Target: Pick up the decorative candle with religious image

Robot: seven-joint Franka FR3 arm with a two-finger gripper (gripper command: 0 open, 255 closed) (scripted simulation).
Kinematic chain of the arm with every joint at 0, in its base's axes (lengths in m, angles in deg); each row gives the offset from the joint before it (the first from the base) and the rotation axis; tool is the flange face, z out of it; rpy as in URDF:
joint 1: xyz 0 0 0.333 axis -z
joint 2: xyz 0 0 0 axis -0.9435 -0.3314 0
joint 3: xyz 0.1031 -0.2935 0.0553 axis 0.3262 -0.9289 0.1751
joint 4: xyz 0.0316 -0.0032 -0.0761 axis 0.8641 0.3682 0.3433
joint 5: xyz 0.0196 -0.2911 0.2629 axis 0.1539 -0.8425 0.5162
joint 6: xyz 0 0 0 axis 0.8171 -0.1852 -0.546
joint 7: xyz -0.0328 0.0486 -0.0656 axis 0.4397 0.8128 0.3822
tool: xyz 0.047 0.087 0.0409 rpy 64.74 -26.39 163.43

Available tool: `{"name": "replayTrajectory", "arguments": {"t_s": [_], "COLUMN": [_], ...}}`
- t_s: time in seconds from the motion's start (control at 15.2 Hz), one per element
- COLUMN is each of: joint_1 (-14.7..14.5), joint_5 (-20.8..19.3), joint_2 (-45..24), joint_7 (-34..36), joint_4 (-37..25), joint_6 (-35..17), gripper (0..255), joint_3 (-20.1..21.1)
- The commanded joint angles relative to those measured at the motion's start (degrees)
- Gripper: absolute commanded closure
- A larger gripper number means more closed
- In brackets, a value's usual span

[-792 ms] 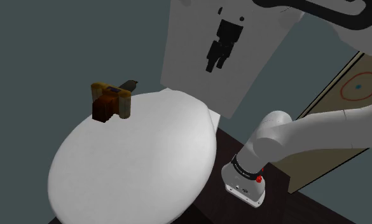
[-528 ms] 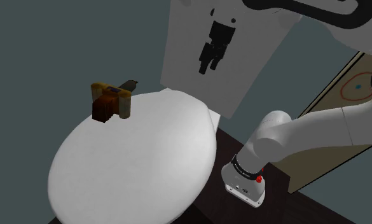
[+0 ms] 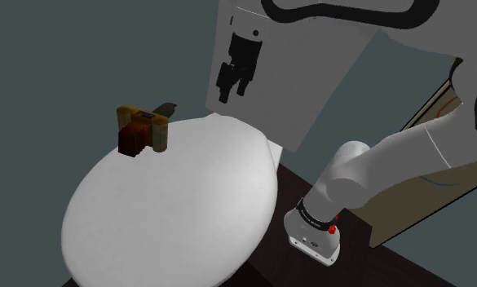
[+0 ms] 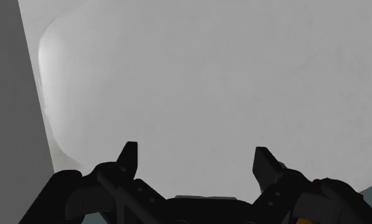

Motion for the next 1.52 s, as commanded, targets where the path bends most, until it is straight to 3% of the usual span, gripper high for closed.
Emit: {"name": "replayTrajectory", "arguments": {"t_s": [0.0,0.46,0.86,1.45], "joint_1": [-0.63,-2.51,-4.64,-4.95], "joint_5": [0.32,-0.82,-4.48,-5.02], "joint_2": [-3.27,-16.13,-28.39,-30.16], "joint_7": [1.47,6.87,12.20,12.46], "joint_4": [-1.44,-9.07,-18.18,-14.09], "joint_6": [-1.94,-7.15,-9.72,-15.47], "gripper": [0,0,0,0], "joint_3": [1.82,7.63,11.72,11.93]}}
